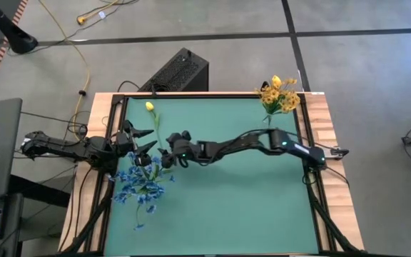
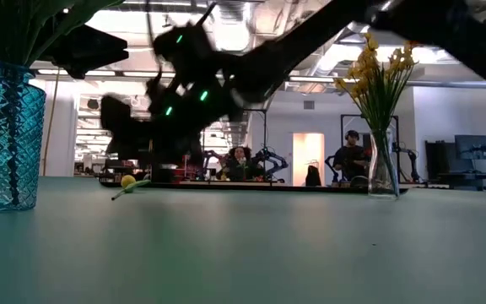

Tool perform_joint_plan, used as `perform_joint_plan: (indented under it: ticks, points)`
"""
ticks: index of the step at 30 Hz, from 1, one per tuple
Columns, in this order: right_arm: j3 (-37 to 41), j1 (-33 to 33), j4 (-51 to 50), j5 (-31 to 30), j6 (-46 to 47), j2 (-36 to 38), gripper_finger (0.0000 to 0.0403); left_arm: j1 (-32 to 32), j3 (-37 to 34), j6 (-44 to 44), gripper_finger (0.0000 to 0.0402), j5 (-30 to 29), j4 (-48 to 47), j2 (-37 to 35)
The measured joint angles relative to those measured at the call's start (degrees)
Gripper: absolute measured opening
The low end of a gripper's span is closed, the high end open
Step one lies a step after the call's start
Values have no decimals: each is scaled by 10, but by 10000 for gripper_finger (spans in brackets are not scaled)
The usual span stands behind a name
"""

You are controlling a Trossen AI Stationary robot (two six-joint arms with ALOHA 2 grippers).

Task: Sort flowers into vase by color
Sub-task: Put the yellow flower into the transparent flower vase

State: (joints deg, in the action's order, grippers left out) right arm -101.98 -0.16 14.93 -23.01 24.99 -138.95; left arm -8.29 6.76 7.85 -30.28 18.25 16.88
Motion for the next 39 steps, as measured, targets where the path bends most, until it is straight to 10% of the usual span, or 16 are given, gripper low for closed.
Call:
perform_joint_plan:
  ticks: [20, 26, 34, 39]
  points:
    - [-240, -6, -207, -116, -22, -192, 292, 0, 0, 25, 199, -1, -14, 0]
    - [-240, -5, -265, -120, 21, -189, 221, 0, 0, 33, 199, -1, -27, 0]
    - [-237, -13, -365, -48, 43, -146, 30, 0, 0, 30, 199, -1, -37, 0]
    - [-232, -17, -505, -26, 35, -89, 27, 0, 0, 21, 199, -1, -44, 0]
